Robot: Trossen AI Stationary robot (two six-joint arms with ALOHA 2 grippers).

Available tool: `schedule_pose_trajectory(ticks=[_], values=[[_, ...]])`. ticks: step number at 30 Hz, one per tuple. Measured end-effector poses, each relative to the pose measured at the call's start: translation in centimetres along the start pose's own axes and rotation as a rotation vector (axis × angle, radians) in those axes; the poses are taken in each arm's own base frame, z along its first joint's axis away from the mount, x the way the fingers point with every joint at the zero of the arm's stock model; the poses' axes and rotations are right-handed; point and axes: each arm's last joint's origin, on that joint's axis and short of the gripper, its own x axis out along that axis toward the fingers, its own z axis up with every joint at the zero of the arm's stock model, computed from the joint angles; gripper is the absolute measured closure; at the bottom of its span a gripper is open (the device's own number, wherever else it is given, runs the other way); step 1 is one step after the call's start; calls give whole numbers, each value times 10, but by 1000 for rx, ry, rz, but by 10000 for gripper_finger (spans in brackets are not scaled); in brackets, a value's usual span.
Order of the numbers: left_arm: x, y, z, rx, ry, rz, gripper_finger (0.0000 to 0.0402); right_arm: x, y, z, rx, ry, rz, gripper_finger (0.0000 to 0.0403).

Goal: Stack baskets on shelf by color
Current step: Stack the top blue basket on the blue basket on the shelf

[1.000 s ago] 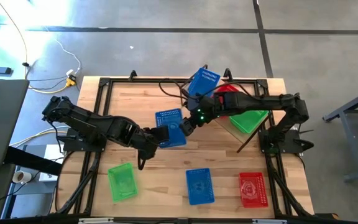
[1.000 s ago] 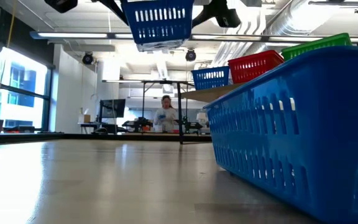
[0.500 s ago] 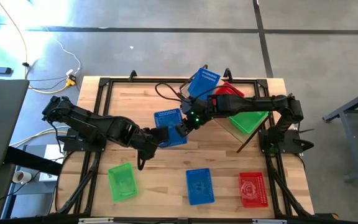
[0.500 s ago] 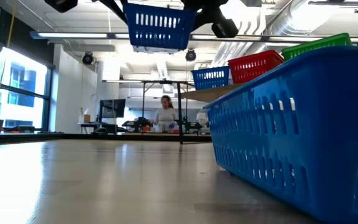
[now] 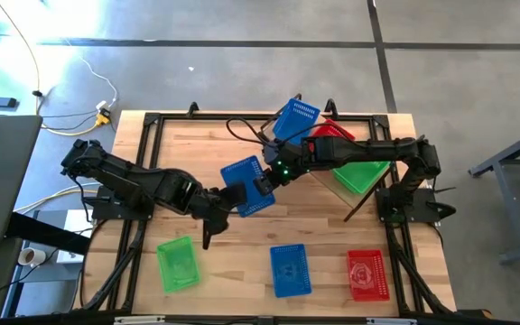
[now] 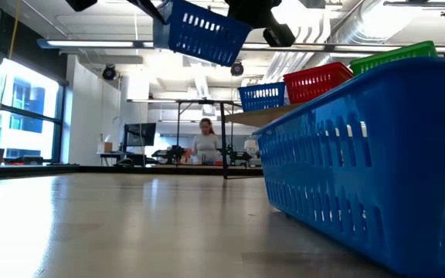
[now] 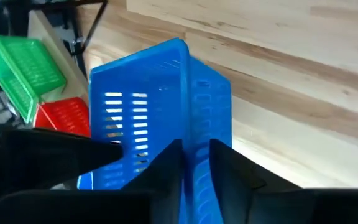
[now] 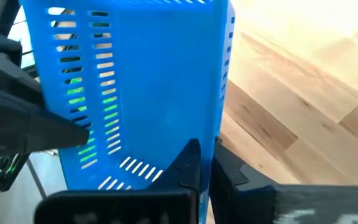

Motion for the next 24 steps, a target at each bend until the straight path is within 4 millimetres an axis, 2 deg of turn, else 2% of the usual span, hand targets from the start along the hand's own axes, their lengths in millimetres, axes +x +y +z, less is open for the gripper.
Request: schedule_pose_trajectory(ticks=[11,24], values=[[-1,1,0,-255,78,56,238,-1,-1,2,8,-55,-39,402],[-4,-4,1,-287,139,59,224,-2,-11,11,44,-94,-96,403]])
